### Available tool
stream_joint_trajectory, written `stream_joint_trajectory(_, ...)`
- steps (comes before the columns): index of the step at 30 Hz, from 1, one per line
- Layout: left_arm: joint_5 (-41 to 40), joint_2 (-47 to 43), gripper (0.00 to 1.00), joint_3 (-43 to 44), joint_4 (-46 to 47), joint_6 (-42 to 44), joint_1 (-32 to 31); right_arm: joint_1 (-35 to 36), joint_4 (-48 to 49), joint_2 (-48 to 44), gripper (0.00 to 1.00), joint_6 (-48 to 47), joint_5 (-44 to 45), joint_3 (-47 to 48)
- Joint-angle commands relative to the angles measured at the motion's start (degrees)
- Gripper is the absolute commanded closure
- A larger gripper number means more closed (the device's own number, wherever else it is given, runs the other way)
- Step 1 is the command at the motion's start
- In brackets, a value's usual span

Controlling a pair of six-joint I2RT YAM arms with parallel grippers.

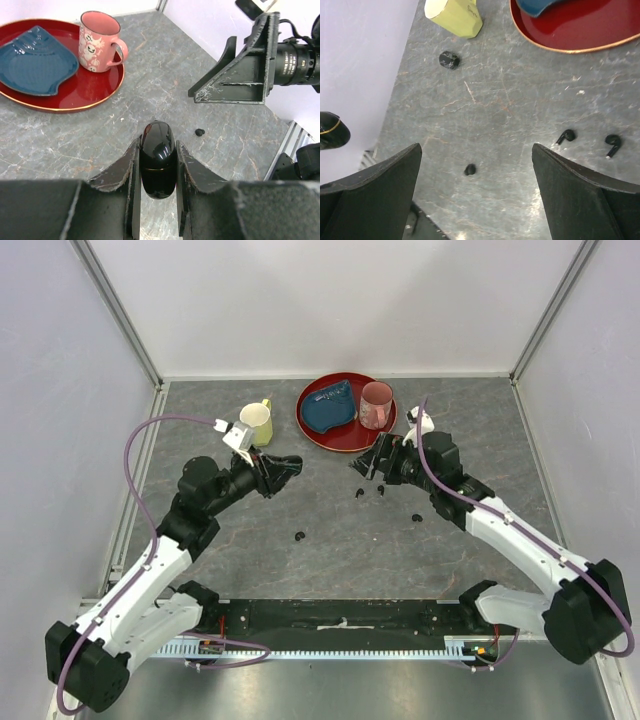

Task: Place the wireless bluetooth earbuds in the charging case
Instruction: Adjust the charging case.

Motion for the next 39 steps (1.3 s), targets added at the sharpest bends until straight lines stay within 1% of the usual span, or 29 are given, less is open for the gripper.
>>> stream_joint_trajectory(1, -2.7, -1.0, 0.98, -2.4, 12.0, 1.2, 0.1, -1.3, -1.0, 2.5, 0.02, 11.5, -6.6, 4.8)
stream_joint_trajectory(2, -3.0, -0.6, 0.98, -2.7, 16.0, 1.4, 0.1, -1.3, -1.1, 2.4, 0.02, 12.5, -6.6, 5.2)
stream_joint_trajectory(3, -3.3, 0.6, 0.98, -2.7, 17.9, 1.5, 0.1, -1.4, -1.2, 2.2, 0.02, 13.2, -5.8, 5.4)
stream_joint_trajectory(5, -3.6, 2.0, 0.98, -1.7, 20.9, 1.1, 0.1, -2.3, -3.2, 1.4, 0.02, 18.0, -4.3, 6.3)
stream_joint_trajectory(6, -2.6, 2.8, 0.98, -1.0, 22.0, 0.6, 0.1, -2.5, -4.7, -0.1, 0.02, 20.6, -1.2, 6.6)
stream_joint_trajectory(8, -1.2, 4.5, 0.98, 0.9, 22.2, 0.3, 0.1, -2.9, -4.8, -1.9, 0.02, 27.9, 1.6, 5.7)
stream_joint_trajectory(10, -3.4, 4.9, 0.98, 1.5, 20.5, -1.8, 0.1, -5.1, -4.9, -3.2, 0.02, 32.6, 0.6, 5.6)
stream_joint_trajectory(11, -4.2, 4.7, 0.98, 1.2, 20.4, -2.5, 0.1, -5.9, -5.4, -3.0, 0.02, 33.4, -0.6, 6.2)
stream_joint_trajectory(14, -5.6, 4.0, 0.98, -0.5, 22.6, -3.7, 0.1, -9.0, -8.0, -2.4, 0.02, 35.0, -7.3, 6.3)
stream_joint_trajectory(16, -6.1, 3.2, 0.98, -1.5, 23.0, -2.6, 0.0, -9.3, -6.3, -2.7, 0.02, 32.4, -9.3, 5.5)
stream_joint_trajectory(17, -5.7, 2.2, 0.98, -3.3, 23.8, -1.9, 0.0, -9.3, -6.2, -2.8, 0.02, 28.7, -9.0, 5.2)
stream_joint_trajectory(19, -3.8, 0.7, 0.98, -4.6, 23.8, 1.2, 0.0, -9.4, -7.2, -4.5, 0.02, 25.2, -7.4, 4.8)
stream_joint_trajectory(20, -3.4, -1.1, 0.98, -6.1, 23.8, 2.1, 0.0, -9.4, -8.4, -6.2, 0.02, 24.2, -2.5, 4.6)
stream_joint_trajectory(22, -2.5, -2.9, 0.98, -7.1, 22.1, 3.3, 0.0, -9.5, -14.5, -8.3, 0.02, 27.6, 4.4, 3.7)
stream_joint_trajectory(23, -2.3, -3.7, 0.98, -7.5, 20.9, 3.3, 0.0, -9.8, -15.2, -10.8, 0.02, 27.6, 5.6, 3.1)
stream_joint_trajectory(24, -2.2, -5.3, 0.98, -7.9, 20.5, 2.8, 0.0, -10.7, -15.4, -12.2, 0.02, 24.5, 5.0, 2.6)
stream_joint_trajectory(25, -2.0, -6.1, 0.98, -8.1, 19.3, 2.2, 0.0, -10.8, -15.1, -13.4, 0.02, 24.6, 4.9, 1.0)
stream_joint_trajectory(26, -1.5, -7.0, 0.98, -8.3, 19.2, 2.0, 0.0, -10.9, -14.1, -15.9, 0.02, 25.0, 2.2, 0.0)
stream_joint_trajectory(27, -1.0, -7.8, 0.98, -8.9, 19.5, 1.4, 0.0, -11.1, -10.9, -17.0, 0.02, 24.9, 0.6, -0.9)
stream_joint_trajectory(28, -1.1, -9.1, 0.98, -9.5, 20.0, 1.4, 0.0, -11.1, -9.3, -17.8, 0.02, 25.6, -0.8, -3.3)
stream_joint_trajectory(30, -1.6, -10.0, 0.98, -11.2, 21.8, 1.8, 0.0, -11.3, -6.2, -18.3, 0.02, 28.5, -5.2, -4.8)
stream_joint_trajectory(32, -1.2, -10.3, 0.98, -12.4, 24.0, 2.7, 0.0, -11.3, -3.5, -16.6, 0.02, 31.6, -9.8, -5.3)
stream_joint_trajectory(34, 0.5, -10.1, 0.98, -12.7, 25.4, 4.0, 0.0, -11.3, -3.5, -14.2, 0.02, 34.2, -16.1, -3.9)
stream_joint_trajectory(35, 1.3, -10.1, 0.98, -13.2, 26.2, 4.5, 0.0, -11.2, -3.4, -11.9, 0.02, 34.6, -18.1, -3.3)
stream_joint_trajectory(37, 3.1, -9.8, 0.98, -14.0, 28.6, 5.4, 0.0, -11.2, -3.3, -10.3, 0.02, 35.4, -22.4, -2.1)
stream_joint_trajectory(39, 4.7, -9.2, 0.98, -14.7, 29.9, 6.3, 0.0, -11.2, -3.1, -10.1, 0.02, 36.4, -23.0, -1.5)
